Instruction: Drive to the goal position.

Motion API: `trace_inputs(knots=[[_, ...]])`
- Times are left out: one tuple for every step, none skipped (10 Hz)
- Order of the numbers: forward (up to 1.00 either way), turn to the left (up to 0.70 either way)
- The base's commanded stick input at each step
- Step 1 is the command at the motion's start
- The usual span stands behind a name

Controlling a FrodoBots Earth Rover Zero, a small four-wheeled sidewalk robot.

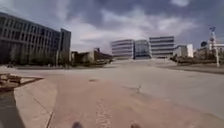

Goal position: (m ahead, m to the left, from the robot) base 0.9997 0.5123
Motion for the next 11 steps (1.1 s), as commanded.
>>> trace_inputs(knots=[[0.7,-0.01],[0.7,-0.01],[0.7,-0.01],[0.7,-0.01],[0.7,-0.01],[0.7,-0.01],[0.7,-0.01],[0.7,-0.01],[0.7,-0.01],[0.7,-0.01],[0.7,-0.01]])
